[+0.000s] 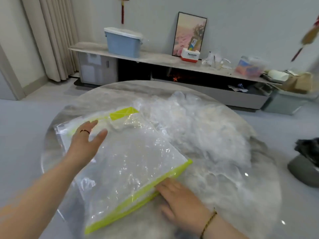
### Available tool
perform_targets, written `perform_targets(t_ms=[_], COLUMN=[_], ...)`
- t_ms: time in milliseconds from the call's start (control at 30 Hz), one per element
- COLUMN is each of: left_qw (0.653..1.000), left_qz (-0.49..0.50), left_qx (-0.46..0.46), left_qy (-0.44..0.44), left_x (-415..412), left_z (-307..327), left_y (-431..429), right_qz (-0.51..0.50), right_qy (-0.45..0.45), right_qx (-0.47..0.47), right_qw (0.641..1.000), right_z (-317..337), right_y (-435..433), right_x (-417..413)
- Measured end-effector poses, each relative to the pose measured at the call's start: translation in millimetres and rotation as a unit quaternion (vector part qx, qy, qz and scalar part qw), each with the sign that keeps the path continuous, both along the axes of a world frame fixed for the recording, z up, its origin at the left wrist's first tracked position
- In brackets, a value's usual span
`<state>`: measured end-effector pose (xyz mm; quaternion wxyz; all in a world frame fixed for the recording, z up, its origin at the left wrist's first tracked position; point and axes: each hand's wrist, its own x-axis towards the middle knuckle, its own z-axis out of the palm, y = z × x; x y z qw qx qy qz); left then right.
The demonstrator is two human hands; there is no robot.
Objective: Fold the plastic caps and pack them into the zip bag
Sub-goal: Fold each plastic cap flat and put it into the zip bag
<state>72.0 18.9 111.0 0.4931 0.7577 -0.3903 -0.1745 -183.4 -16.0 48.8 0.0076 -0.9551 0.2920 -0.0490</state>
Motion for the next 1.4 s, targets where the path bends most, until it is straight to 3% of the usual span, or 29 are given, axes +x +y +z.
perform_targets(t_ms=[67, 133, 167, 233, 333, 467, 633, 700, 800, 867, 967, 1033, 1167, 1267, 1300, 1400], left_qw=[0.992, 0.965, 0.942, 0.864, 0.789, 0.794, 0.800, 0.803, 0.833, 0.822, 0.841, 0.827, 0.787, 0.784, 0.785, 0.776], left_qz=[-0.118, -0.228, -0.260, -0.300, -0.299, -0.290, -0.203, -0.163, -0.136, -0.119, -0.183, -0.258, -0.381, -0.421, -0.423, -0.425], left_qx=[-0.026, 0.000, 0.025, 0.085, 0.132, 0.147, 0.129, 0.142, 0.215, 0.192, 0.115, 0.046, 0.002, -0.001, 0.002, -0.006], left_qy=[-0.022, -0.131, -0.211, -0.395, -0.521, -0.514, -0.550, -0.555, -0.492, -0.523, -0.497, -0.497, -0.485, -0.457, -0.452, -0.466], left_x=[-28, -53, -63, -74, -80, -76, -56, -48, -53, -55, -68, -82, -122, -130, -130, -125], left_z=[4, -1, -9, -33, -49, -57, -61, -61, -46, -48, -44, -49, -65, -72, -73, -80], left_y=[11, 27, 34, 41, 40, 33, 23, 22, 22, 18, 21, 26, 36, 36, 35, 29], right_qz=[-0.018, -0.028, -0.045, -0.094, -0.185, -0.251, -0.306, -0.302, -0.291, -0.278, -0.227, -0.197, -0.122, -0.044, -0.030, -0.023], right_qy=[-0.030, -0.089, -0.099, -0.109, -0.064, 0.037, 0.074, 0.068, 0.022, -0.048, -0.144, -0.149, -0.137, -0.149, -0.139, -0.180], right_qx=[0.004, -0.001, 0.003, -0.006, -0.010, 0.030, 0.061, 0.049, 0.003, -0.019, -0.040, -0.012, 0.142, 0.199, 0.204, 0.089], right_qw=[0.999, 0.996, 0.994, 0.990, 0.981, 0.967, 0.947, 0.950, 0.957, 0.959, 0.962, 0.969, 0.973, 0.968, 0.969, 0.979], right_z=[10, 15, 17, 21, 25, 32, 25, 26, 24, 20, 14, 12, 14, 8, 11, 3], right_y=[4, 4, 4, 3, -1, -15, -25, -26, -24, -19, -8, 5, 28, 31, 29, 14], right_x=[-22, -39, -45, -58, -80, -110, -131, -132, -121, -109, -88, -73, -56, -59, -58, -69])
